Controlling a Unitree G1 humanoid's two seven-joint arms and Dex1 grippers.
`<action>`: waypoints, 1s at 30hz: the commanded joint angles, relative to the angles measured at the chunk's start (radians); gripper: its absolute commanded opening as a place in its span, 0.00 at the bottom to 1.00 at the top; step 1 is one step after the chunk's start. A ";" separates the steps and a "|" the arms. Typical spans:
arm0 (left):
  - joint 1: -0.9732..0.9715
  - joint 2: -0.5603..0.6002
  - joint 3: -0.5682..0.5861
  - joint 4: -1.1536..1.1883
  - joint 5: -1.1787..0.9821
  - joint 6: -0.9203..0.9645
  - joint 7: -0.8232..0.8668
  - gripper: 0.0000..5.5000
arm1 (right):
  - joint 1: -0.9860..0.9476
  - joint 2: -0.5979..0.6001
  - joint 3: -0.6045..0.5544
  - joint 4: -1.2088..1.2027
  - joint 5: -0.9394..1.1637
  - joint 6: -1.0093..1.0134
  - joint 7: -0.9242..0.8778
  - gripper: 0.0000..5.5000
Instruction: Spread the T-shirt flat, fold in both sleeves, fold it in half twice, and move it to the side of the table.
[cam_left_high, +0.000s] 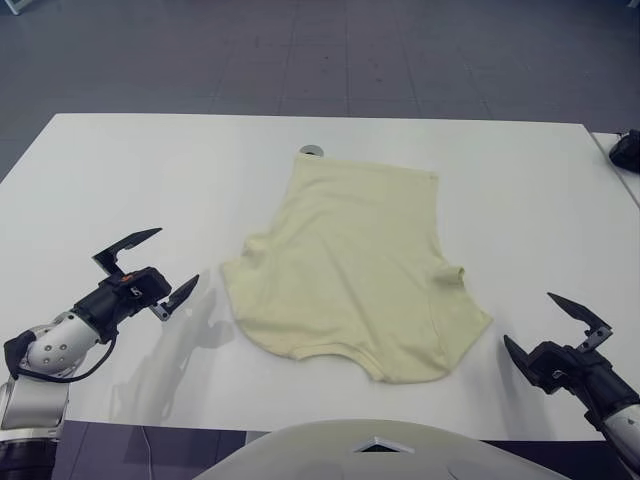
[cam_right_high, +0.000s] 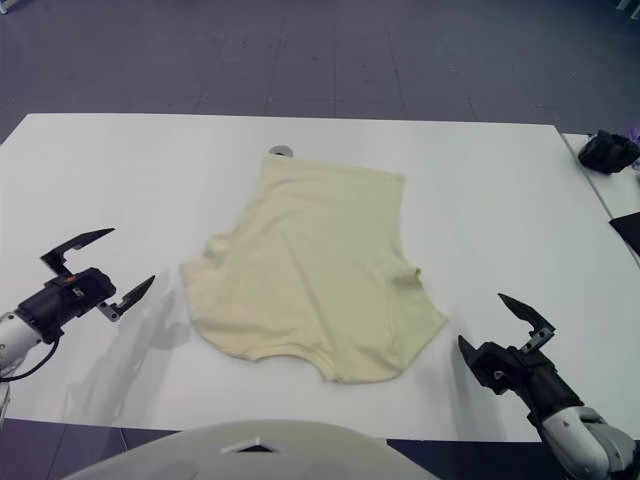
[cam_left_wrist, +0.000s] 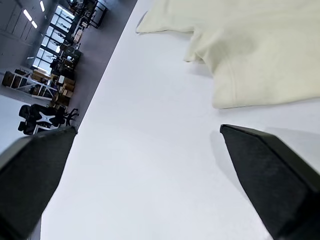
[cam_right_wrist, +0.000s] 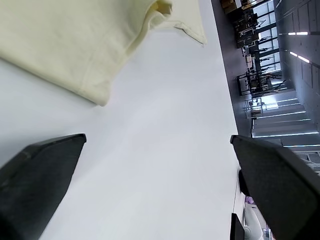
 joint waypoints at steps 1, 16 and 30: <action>-0.047 -0.063 0.005 0.031 -0.123 0.182 0.017 0.96 | -0.048 0.037 0.028 -0.009 0.169 0.147 0.068 0.98; 0.008 -0.312 0.068 -0.282 -1.072 1.155 0.289 0.74 | -0.021 0.136 -0.026 -0.301 1.358 1.078 -0.026 0.89; -0.091 -0.348 0.025 -0.190 -0.970 1.184 0.251 0.29 | -0.126 0.204 0.002 -0.205 1.315 1.120 -0.155 0.47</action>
